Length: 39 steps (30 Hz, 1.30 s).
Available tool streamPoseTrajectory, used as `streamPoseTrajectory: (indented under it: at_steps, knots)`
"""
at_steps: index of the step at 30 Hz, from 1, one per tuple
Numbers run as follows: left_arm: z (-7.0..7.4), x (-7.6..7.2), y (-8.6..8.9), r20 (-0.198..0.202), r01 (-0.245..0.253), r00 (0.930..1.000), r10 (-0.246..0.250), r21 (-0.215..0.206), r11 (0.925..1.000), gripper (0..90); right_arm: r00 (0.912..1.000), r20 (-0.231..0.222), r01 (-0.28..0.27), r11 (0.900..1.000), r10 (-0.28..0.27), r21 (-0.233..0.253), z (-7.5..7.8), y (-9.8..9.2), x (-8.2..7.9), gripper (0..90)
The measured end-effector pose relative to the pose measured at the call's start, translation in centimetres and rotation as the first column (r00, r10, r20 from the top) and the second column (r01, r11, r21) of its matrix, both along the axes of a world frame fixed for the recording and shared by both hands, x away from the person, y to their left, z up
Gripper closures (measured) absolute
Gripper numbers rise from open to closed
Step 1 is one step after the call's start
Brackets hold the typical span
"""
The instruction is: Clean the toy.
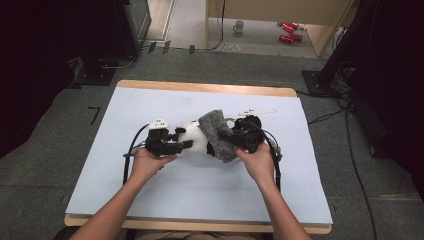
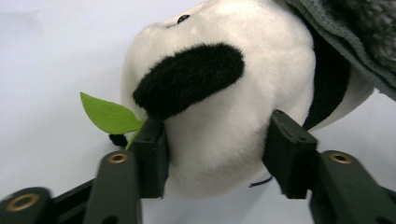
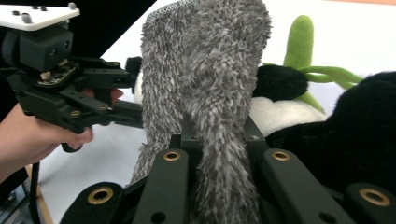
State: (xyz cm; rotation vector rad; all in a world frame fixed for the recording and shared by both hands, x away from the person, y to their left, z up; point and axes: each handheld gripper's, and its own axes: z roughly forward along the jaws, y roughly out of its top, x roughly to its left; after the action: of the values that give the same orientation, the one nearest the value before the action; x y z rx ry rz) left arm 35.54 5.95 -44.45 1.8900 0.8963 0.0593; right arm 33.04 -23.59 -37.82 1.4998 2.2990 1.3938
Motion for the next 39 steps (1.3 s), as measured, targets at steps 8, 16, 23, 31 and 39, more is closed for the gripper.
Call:
streamPoseTrajectory:
  at_steps: [8, 16, 23, 31, 39]
  knots:
    - [-0.1, -0.2, 0.6, 0.108, 0.057, 0.9922, -0.061, 0.046, 0.9973, 32.0, 0.9999, 0.005, 0.010, 1.000, -0.011, 0.006, 0.1, -0.5, 0.4, 78.0]
    - [-1.1, 0.2, 0.8, 0.123, 0.049, 0.9910, -0.053, 0.031, 0.9983, 31.9, 0.9997, 0.015, 0.020, 0.999, -0.021, 0.025, 0.0, -1.0, 1.3, 77.8]
    - [-1.8, 0.6, 0.6, 0.122, 0.052, 0.9909, -0.057, 0.043, 0.9977, 30.1, 0.9996, 0.018, 0.022, 0.999, -0.022, 0.030, 0.0, -1.0, 1.6, 77.6]
    - [-3.0, 1.1, -0.2, 0.142, 0.060, 0.9876, -0.065, 0.045, 0.9972, 30.6, 0.9992, 0.018, 0.034, 0.999, -0.035, 0.032, 0.0, -1.1, 1.7, 77.3]
    - [-2.4, 0.4, -0.9, 0.143, -0.005, 0.9897, -0.003, 0.056, 0.9984, 54.3, 0.9982, 0.036, 0.047, 0.998, -0.048, 0.033, 0.1, -1.1, 1.6, 76.9]
